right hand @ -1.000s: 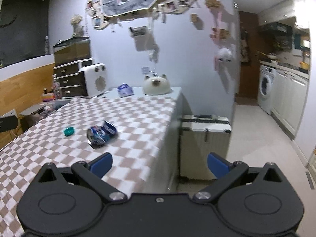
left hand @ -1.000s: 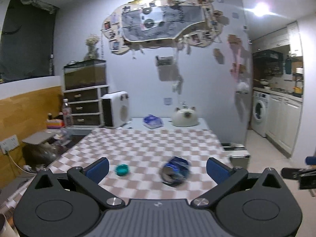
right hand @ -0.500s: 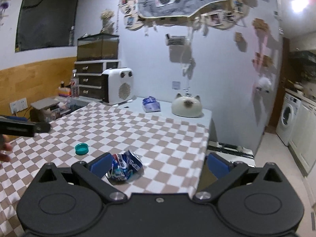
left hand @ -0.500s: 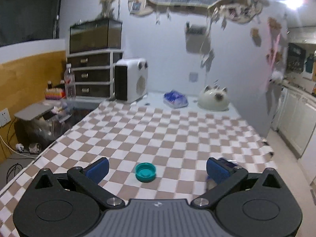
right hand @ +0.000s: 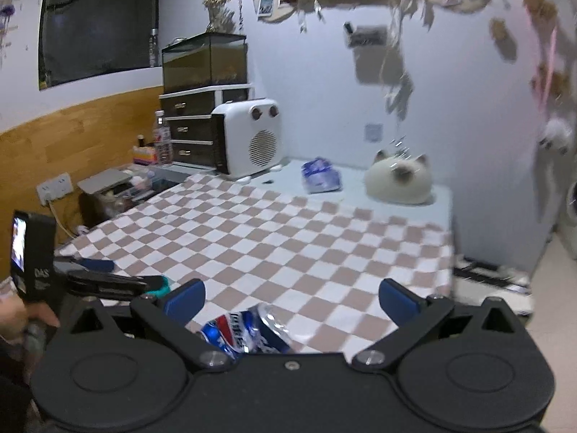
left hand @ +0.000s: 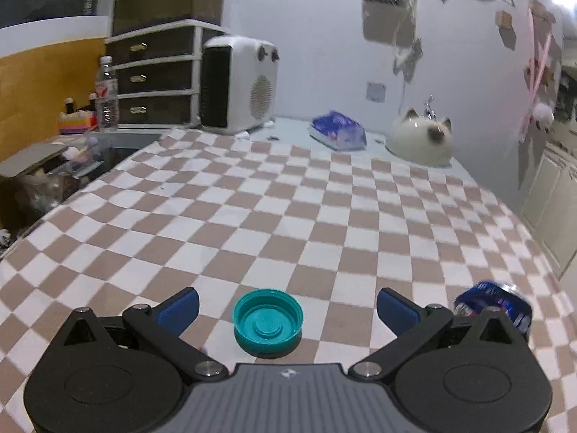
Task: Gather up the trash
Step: 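Grasp the teal bottle cap with the left tool while the right tool grasps the crushed Pepsi can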
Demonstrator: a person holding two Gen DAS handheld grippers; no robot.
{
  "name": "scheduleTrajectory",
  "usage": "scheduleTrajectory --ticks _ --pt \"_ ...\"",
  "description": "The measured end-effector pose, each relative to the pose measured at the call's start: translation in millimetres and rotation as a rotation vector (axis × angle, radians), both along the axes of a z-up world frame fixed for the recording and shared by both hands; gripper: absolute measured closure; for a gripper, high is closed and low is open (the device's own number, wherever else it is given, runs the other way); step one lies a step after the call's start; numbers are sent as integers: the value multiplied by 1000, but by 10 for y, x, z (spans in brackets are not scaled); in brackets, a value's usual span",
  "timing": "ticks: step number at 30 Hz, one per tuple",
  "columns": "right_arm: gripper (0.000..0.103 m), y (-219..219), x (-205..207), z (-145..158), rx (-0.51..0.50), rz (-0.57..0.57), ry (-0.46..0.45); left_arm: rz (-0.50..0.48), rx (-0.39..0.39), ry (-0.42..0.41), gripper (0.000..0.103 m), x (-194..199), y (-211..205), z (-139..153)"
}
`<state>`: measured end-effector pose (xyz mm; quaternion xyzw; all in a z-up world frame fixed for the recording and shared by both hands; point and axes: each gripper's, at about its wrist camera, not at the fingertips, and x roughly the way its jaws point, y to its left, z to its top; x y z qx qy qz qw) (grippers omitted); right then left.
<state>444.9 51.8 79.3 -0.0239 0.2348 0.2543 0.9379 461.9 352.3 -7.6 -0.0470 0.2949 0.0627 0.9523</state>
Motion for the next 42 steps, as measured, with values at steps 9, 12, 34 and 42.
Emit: scheduleTrajectory --ticks 9,12,34,42 --pt "0 230 522 -540 101 170 94 -9 -39 18 0 133 143 -237" --pt "0 397 616 -674 81 233 122 -18 -18 41 0 160 140 -291" --pt "14 864 339 -880 -197 199 159 -46 -19 19 23 184 144 -323" --pt "17 725 17 -875 -173 136 180 -76 52 25 53 153 57 -318"
